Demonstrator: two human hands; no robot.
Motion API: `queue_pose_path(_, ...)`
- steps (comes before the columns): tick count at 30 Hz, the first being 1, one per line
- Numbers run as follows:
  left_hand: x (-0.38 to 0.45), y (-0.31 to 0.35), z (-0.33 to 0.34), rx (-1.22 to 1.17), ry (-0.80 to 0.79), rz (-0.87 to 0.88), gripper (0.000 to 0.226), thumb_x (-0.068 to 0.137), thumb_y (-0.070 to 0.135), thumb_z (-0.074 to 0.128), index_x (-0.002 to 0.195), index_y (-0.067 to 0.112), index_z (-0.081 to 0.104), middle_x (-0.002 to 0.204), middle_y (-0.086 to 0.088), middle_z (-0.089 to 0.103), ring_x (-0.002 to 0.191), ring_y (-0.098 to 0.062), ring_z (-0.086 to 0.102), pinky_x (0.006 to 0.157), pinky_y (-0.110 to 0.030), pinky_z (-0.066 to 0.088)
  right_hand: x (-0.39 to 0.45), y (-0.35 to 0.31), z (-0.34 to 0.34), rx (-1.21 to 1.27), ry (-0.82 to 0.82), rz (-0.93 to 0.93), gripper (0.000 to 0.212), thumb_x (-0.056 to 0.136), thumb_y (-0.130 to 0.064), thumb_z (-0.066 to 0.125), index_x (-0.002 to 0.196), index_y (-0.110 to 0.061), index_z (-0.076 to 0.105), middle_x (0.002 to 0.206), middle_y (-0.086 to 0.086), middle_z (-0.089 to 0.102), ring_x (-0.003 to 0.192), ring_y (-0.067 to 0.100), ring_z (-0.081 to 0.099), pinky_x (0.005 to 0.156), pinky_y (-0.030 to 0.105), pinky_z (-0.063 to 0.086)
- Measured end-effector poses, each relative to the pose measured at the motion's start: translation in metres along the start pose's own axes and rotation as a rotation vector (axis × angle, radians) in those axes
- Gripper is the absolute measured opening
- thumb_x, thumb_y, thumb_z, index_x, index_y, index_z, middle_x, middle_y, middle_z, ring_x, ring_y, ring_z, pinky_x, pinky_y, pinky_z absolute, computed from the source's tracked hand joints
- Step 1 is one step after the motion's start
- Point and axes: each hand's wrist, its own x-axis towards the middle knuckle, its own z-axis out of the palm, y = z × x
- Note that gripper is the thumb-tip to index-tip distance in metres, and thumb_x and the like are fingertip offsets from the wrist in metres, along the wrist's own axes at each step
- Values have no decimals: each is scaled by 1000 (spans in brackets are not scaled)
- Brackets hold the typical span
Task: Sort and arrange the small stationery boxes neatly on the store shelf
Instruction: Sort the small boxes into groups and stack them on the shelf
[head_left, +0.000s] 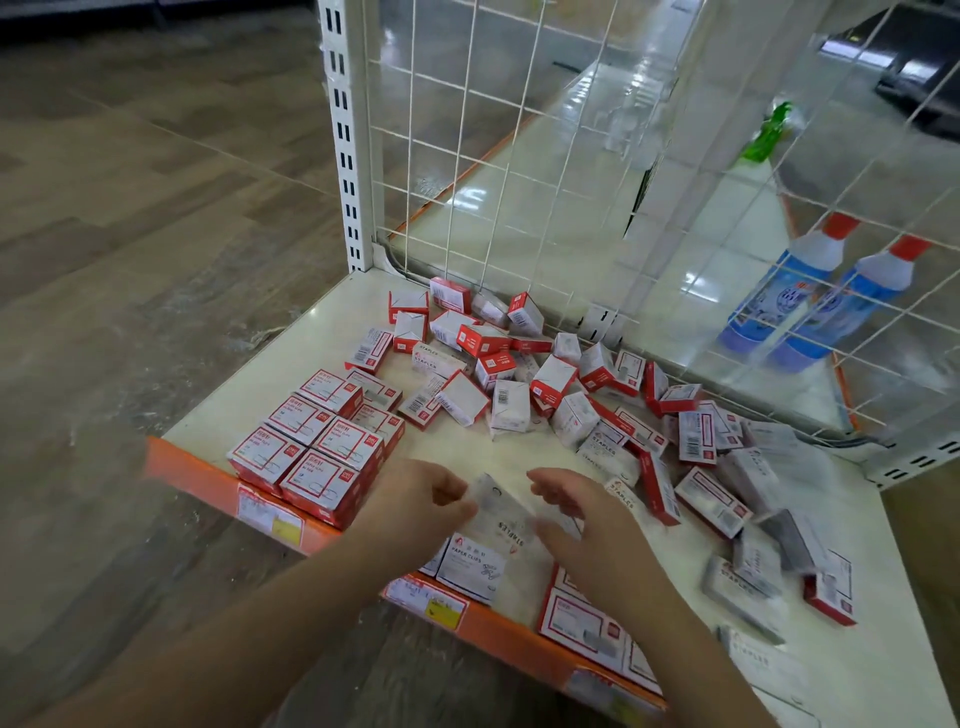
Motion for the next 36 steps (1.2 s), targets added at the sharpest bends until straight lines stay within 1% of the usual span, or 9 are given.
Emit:
queue_pose_path(5, -5, 3, 2, 58, -80, 69, 19, 89, 26, 60, 102, 14, 68, 88, 3, 67, 84, -11, 65, 79, -28, 56, 2, -4, 3, 42, -57, -63, 31, 91, -17, 56, 119, -28, 55, 92, -18, 55, 89, 0, 53, 78, 10, 45)
queue_pose_path(8, -3, 0, 1, -10, -87, 30, 24, 88, 23, 61, 111, 15, 63, 90, 5, 66, 85, -8, 64, 75, -23, 54, 0, -4, 3, 101, -57, -73, 35, 91, -11, 54, 118, -33, 52, 83, -12, 55, 81, 3, 54, 70, 10, 43)
queue_pose_path(12, -1, -2, 2, -29, -149, -69, 31, 90, 22, 58, 118, 10, 60, 99, -2, 66, 88, -12, 63, 76, -25, 53, 1, -6, 2, 192, 105, -25, 32, 92, -9, 50, 111, -35, 50, 87, -11, 54, 81, 3, 55, 63, 11, 45)
queue_pose_path(16, -8, 3, 9, -70, -312, -159, 27, 92, 15, 54, 117, 7, 61, 109, -6, 65, 95, -16, 63, 81, -24, 51, 0, -10, 1, 635, 234, 167, 25, 88, -6, 56, 96, -29, 54, 93, 0, 61, 84, 12, 65, 66, 23, 55)
queue_pose_path(21, -8, 8, 8, -286, -277, -230, 32, 88, 7, 58, 120, 4, 59, 102, -8, 64, 84, -17, 62, 71, -23, 52, -3, -7, 8, 830, 283, 261, 19, 86, -4, 59, 94, -20, 52, 106, 6, 62, 92, 17, 65, 67, 22, 56)
queue_pose_path(27, -8, 6, 3, -406, -137, -250, 23, 86, 5, 62, 109, 4, 63, 96, -9, 64, 83, -16, 61, 72, -23, 51, -9, -3, 8, 735, 201, 231, 32, 83, -8, 65, 101, -31, 51, 104, -2, 65, 93, 13, 65, 71, 20, 55)
queue_pose_path(30, -7, 4, 5, -379, -69, -230, 8, 87, 10, 61, 94, 13, 65, 92, -6, 64, 84, -15, 59, 71, -22, 50, -11, 0, 9, 625, 227, 202, 27, 84, -6, 64, 99, -27, 54, 104, 0, 66, 96, 14, 63, 83, 25, 54)
queue_pose_path(32, -6, 1, 7, -349, -6, -207, 9, 88, 13, 60, 95, 15, 65, 91, -3, 64, 84, -14, 59, 71, -22, 49, -10, 0, 13, 529, 225, 189, 23, 85, -6, 62, 96, -25, 57, 102, -1, 66, 95, 12, 62, 85, 24, 52)
queue_pose_path(36, -1, -6, 4, -130, 57, -136, 18, 91, 10, 54, 104, 18, 64, 91, 6, 59, 74, -7, 52, 60, -16, 45, -6, 6, 21, 311, 164, 185, 17, 86, -9, 58, 96, -23, 62, 91, -11, 62, 85, -1, 57, 73, 10, 44)
